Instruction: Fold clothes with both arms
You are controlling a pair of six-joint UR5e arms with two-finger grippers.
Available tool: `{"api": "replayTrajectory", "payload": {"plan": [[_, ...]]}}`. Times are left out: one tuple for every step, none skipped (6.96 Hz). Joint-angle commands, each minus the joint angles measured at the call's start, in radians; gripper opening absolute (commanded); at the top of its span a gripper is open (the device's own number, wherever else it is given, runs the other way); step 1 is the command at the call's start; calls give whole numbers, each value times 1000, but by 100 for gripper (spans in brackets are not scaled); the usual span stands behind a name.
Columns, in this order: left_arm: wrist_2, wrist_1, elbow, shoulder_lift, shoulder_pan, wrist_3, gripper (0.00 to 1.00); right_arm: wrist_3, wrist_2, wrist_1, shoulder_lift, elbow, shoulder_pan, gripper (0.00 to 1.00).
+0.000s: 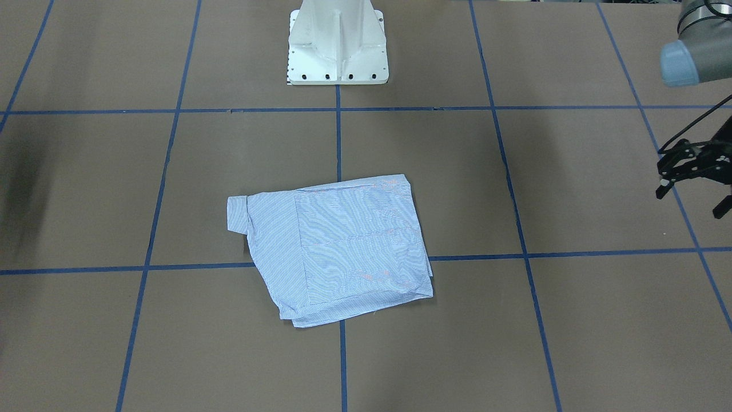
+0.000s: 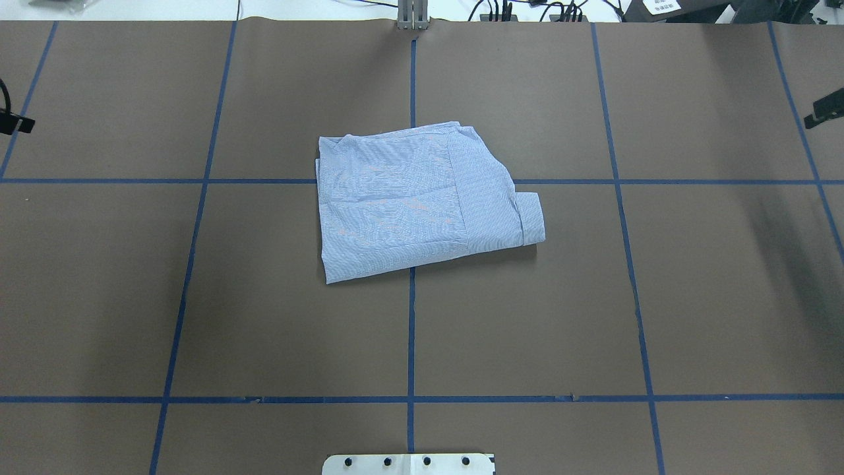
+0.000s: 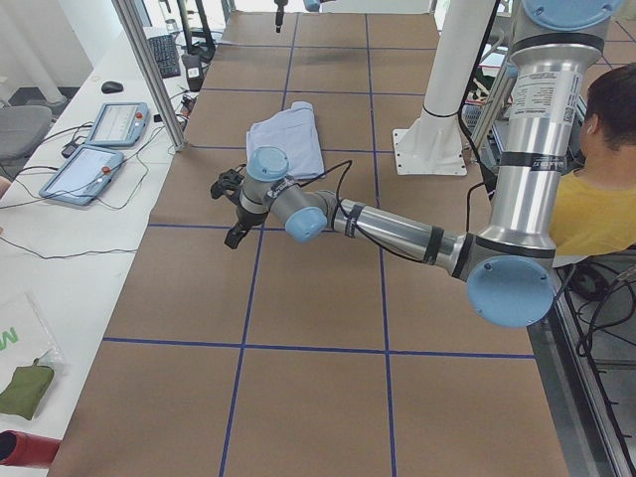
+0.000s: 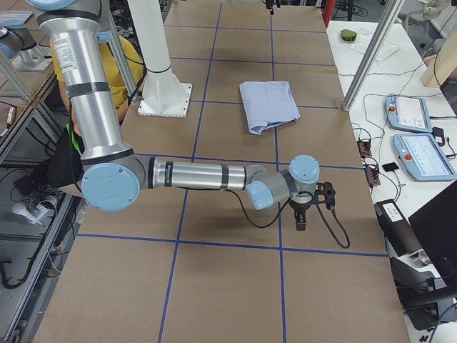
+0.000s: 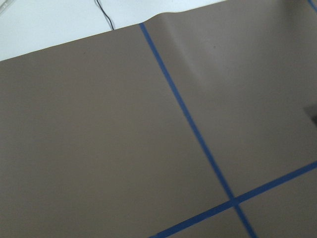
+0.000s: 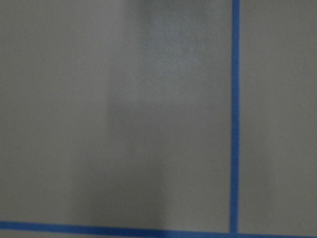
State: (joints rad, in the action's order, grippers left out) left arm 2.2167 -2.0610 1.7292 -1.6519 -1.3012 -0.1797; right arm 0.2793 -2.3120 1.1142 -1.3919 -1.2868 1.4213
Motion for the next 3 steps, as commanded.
{"api": "replayTrajectory", "payload": {"plan": [[64,30,7,85,-108,174,99,-260,-115,13,-134,-11,108,100],[69,33,-6,92,-157,225,99,-264,-130,15,-163,-14,108,100],[69,79,-5,87,-162,229,99,-262,-127,42,-162,-16,66,100]]}}
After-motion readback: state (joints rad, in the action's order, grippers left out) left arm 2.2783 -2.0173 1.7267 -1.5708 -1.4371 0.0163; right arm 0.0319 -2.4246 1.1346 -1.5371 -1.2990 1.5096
